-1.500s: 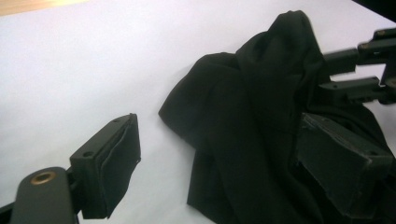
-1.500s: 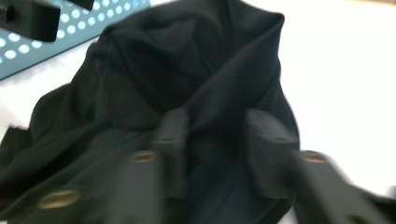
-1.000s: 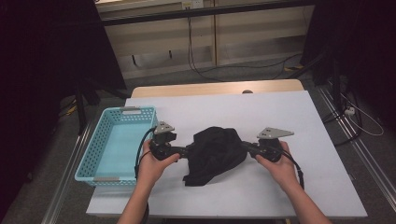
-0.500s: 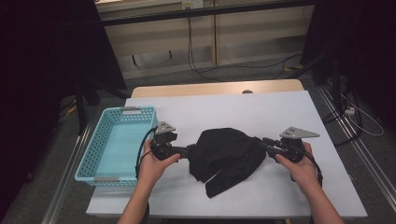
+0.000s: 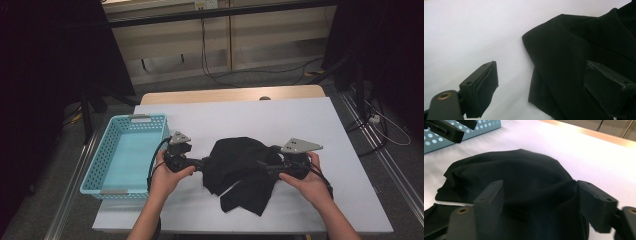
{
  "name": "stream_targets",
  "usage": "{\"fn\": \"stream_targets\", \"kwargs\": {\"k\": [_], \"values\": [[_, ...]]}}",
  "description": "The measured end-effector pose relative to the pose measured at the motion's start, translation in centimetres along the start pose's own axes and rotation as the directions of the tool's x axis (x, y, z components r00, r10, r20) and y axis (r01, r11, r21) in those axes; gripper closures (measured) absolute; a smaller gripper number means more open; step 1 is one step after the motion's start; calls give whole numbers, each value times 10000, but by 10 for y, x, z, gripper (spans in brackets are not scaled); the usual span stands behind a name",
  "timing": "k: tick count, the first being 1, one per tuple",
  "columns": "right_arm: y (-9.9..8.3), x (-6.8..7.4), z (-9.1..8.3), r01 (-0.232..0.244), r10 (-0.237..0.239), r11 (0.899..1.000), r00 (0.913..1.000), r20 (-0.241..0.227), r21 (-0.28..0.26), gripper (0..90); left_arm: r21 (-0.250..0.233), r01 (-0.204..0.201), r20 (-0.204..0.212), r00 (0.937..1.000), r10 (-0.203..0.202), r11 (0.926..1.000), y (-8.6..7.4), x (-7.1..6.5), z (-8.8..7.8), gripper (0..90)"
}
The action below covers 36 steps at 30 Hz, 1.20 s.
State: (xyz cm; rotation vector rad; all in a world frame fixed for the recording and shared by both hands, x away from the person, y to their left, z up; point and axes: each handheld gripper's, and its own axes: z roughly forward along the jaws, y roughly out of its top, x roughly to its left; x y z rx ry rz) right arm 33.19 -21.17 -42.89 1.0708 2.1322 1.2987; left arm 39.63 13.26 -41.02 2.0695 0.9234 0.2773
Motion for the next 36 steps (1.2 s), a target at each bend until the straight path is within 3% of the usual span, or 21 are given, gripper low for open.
{"fn": "stream_targets", "kwargs": {"k": [8, 14, 17, 24, 26, 30, 31, 32, 35, 36], "values": [[11, 9, 4, 208, -213, 9993, 9997, -134, -320, 171, -43, 95, 11, 10000, -95, 9999, -1, 1, -1, 110], [17, 21, 15, 610, -621, 9979, 9970, -461, -237, 232, 36, 125, 48, 9999, -126, 9999, -3, 2, -1, 110], [21, 36, 28, 1137, -1133, 9935, 9898, -859, -11, 243, -12, 210, 11, 9998, -210, 9998, -3, 2, -1, 110], [22, 52, 42, 1545, -1506, 9877, 9815, -1181, 246, 307, 53, 194, 45, 9998, -195, 9998, -3, 2, -2, 110], [19, 55, 47, 1861, -1786, 9814, 9754, -1292, 480, 383, 40, 184, 50, 9998, -184, 9998, -3, 2, -1, 110], [13, 56, 51, 1799, -1681, 9811, 9747, -1473, 707, 520, 89, 221, 19, 9998, -222, 9997, -4, 3, -1, 110], [13, 56, 51, 1799, -1681, 9811, 9747, -1473, 707, 520, 89, 221, 19, 9998, -222, 9997, -4, 3, -1, 110], [11, 57, 53, 1945, -1789, 9765, 9717, -1542, 929, 610, 97, 203, 25, 9998, -203, 9997, -4, 3, -1, 110], [8, 54, 54, 1910, -1775, 9773, 9744, -1383, 914, 742, 99, 163, 4, 9999, -163, 9998, -4, 3, -2, 110], [8, 54, 54, 1910, -1775, 9773, 9744, -1383, 914, 742, 99, 163, 4, 9999, -163, 9998, -4, 3, -2, 111]]}}
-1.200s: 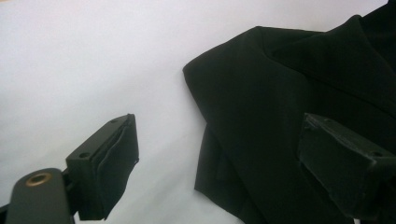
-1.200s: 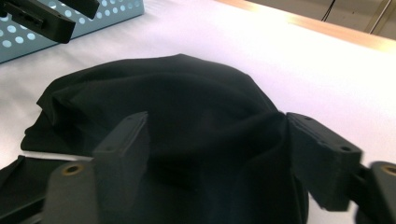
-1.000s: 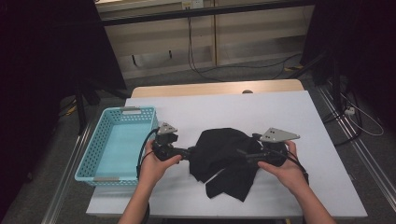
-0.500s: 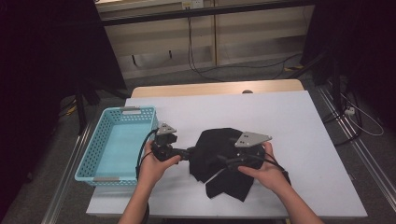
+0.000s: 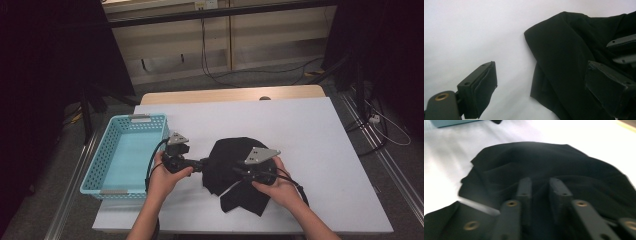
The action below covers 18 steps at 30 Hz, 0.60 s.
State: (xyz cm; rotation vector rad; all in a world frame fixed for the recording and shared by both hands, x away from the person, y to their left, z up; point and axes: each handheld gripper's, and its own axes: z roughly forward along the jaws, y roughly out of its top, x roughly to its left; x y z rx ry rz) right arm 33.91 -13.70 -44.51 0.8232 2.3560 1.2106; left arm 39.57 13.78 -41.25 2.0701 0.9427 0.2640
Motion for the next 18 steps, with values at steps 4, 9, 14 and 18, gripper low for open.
{"fn": "stream_targets", "kwargs": {"k": [4, 9, 14, 18], "values": [[0, -6, -6, -130, 132, 9993, 9999, 69, -340, 889, 12, -9, 31, 10000, 9, 10000, -1, 0, 1, 110], [-3, -11, -10, -270, 270, 9994, 9996, 20, -198, 900, 91, 115, -26, 9999, -115, 9999, -3, 2, 2, 111], [-7, -21, -24, -555, 570, 9977, 9977, 362, -390, 900, 70, 53, -47, 10000, -52, 10000, -2, 3, 1, 110], [-15, -35, -42, -910, 951, 9941, 9929, 719, -584, 900, 92, 155, -92, 9998, -154, 9998, -3, 4, 1, 111]]}}
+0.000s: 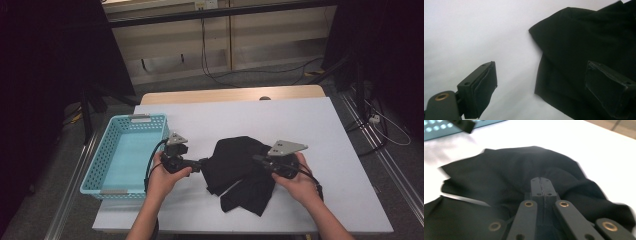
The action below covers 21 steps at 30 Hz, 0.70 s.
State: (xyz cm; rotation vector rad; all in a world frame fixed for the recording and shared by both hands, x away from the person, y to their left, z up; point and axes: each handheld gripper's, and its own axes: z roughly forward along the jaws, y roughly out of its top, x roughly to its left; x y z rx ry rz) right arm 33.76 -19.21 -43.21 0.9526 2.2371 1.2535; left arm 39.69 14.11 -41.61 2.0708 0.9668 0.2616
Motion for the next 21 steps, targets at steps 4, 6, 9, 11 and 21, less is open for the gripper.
{"fn": "stream_targets", "kwargs": {"k": [4, 6, 9, 11, 21], "values": [[-7, -18, -14, -378, 382, 9992, 9977, 563, -84, 900, -8, -71, -11, 10000, 71, 10000, 1, 0, 0, 110], [-11, -26, -20, -580, 588, 9982, 9952, 785, -121, 900, -15, -81, -17, 10000, 81, 10000, 1, 0, 0, 110], [-14, -31, -23, -666, 670, 9978, 9938, 886, -74, 900, 9, -105, -75, 9999, 105, 9999, 0, 0, 1, 110], [-16, -31, -24, -657, 658, 9978, 9944, 826, -45, 898, 116, -109, -27, 9999, 109, 9999, -1, 1, 3, 110], [-5, -7, -18, 329, -322, 9994, 9982, 503, -120, 604, 132, -210, 19, 9998, 209, 9997, 0, -2, 5, 110]]}}
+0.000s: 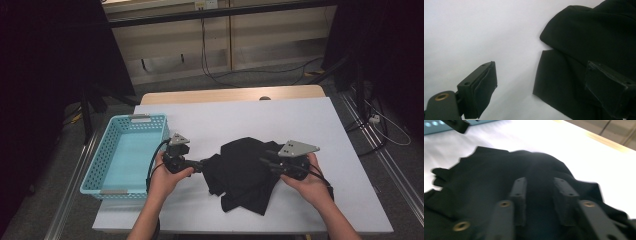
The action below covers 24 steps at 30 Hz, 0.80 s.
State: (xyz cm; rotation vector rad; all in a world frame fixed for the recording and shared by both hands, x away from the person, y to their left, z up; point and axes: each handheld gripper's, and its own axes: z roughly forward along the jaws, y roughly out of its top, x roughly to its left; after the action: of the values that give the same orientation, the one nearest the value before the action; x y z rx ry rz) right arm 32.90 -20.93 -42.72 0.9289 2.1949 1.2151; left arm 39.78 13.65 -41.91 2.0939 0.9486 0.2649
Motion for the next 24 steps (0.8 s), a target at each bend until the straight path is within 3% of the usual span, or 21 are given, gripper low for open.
{"fn": "stream_targets", "kwargs": {"k": [6, 9, 10, 20, 21, 24], "values": [[8, 15, 8, -64, 63, 10000, 9995, -316, -47, 453, 108, -75, 114, 9999, 74, 9999, -1, -4, 4, 110], [7, 20, 16, 49, -42, 9999, 9989, -461, 150, 451, 140, -151, 139, 9998, 149, 9998, -1, -4, 5, 110], [7, 25, 22, 314, -291, 9986, 9980, -558, 418, 447, 157, -152, 165, 9998, 150, 9998, -1, -4, 5, 110], [9, 52, 32, 553, -463, 9970, 9865, -1571, 535, 458, 24, -44, 82, 10000, 43, 10000, -2, -4, 2, 109], [5, 60, 37, 870, -714, 9931, 9805, -1832, 783, 460, -7, -88, 44, 10000, 88, 10000, -2, -4, 1, 109], [-1, 68, 45, 1435, -1154, 9801, 9741, -1945, 1368, 507, -37, -43, 65, 10000, 43, 10000, -2, -4, 0, 109]]}}
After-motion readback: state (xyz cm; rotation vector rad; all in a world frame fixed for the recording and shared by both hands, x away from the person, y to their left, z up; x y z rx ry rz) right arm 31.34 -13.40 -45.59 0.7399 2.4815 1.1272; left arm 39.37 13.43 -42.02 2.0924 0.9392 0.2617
